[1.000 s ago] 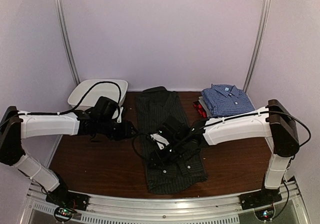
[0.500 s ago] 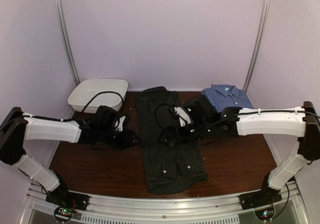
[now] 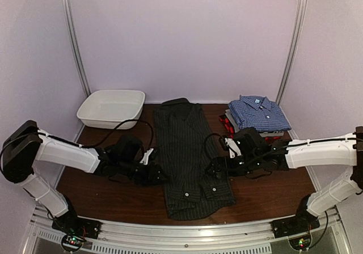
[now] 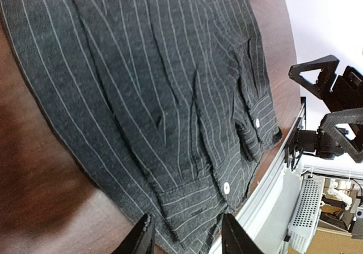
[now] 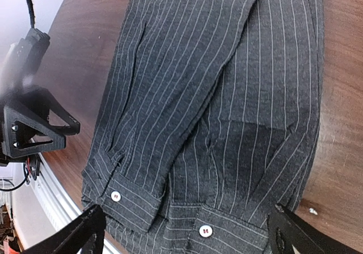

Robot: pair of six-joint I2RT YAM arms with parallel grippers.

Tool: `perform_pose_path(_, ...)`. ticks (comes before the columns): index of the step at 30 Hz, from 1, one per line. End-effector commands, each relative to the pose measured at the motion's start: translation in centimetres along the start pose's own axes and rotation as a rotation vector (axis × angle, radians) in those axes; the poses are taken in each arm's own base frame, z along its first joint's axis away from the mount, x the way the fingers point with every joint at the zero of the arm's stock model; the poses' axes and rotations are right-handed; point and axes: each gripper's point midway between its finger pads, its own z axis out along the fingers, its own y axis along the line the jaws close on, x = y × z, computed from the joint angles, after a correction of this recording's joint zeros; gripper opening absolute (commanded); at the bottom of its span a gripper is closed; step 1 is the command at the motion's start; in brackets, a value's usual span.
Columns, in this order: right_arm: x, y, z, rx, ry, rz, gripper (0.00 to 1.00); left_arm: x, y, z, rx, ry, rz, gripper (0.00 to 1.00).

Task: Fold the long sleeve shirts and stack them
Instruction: Move the rectangle-folded shirt to the center of the board.

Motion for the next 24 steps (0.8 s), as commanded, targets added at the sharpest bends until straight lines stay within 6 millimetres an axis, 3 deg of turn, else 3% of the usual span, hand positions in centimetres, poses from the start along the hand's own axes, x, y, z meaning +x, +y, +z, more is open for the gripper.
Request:
perform_pose_path(1, 0.2, 0.6, -0.9, -0.070, -0.036, 0.026, 1.00, 0.6, -1.6, 0.4, 0.068, 0.016, 0.024, 0.40)
perform_pose_path(6, 1.4, 0.2, -0.8, -0.087, -0.023, 0.032, 1.00, -0.3, -4.6, 1.1, 0.101, 0.013, 0.099, 0.41)
perform_pose_path(13, 2.7, -0.1, 0.0, -0.101, 0.000, 0.038, 1.00, 0.7, -5.7, 4.4, 0.112, 0.101, 0.144, 0.40)
perform_pose_path(18, 5.0, -1.1, 0.8, -0.083, 0.047, 0.059, 1.00, 2.8, -3.8, 5.9, 0.069, 0.178, 0.129, 0.41)
perform_pose_path(24, 8.1, -1.4, 1.3, -0.092, 0.098, 0.096, 1.00, 5.4, -0.3, 5.4, -0.012, 0.244, 0.096, 0.40)
